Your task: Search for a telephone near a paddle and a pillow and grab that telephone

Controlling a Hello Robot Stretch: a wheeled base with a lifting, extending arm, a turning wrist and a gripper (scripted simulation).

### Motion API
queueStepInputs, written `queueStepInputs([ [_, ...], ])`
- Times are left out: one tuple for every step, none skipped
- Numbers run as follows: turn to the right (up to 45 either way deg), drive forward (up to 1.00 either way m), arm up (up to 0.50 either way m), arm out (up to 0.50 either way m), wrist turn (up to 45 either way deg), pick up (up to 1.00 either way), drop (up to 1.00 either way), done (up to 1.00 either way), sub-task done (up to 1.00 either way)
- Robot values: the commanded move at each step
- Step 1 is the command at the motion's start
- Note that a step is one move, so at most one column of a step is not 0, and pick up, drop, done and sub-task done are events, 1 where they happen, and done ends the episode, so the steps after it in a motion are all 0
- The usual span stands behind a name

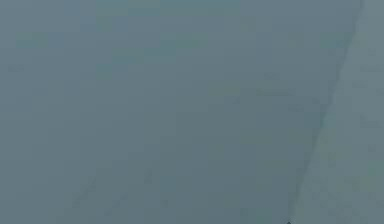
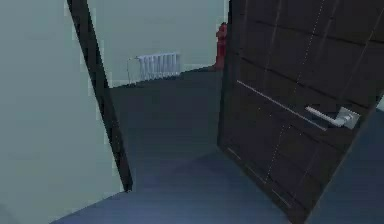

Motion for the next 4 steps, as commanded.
queueStepInputs([
  [-45.0, 0.0, 0.0, 0.0, 0.0, 0.0, 0.0, 0.0, 0.0],
  [-45.0, 0.0, 0.0, 0.0, 0.0, 0.0, 0.0, 0.0, 0.0],
  [-27.0, 0.0, 0.0, 0.0, 0.0, 0.0, 0.0, 0.0, 0.0],
  [0.0, 0.3, 0.0, 0.0, 0.0, 0.0, 0.0, 0.0, 0.0],
])
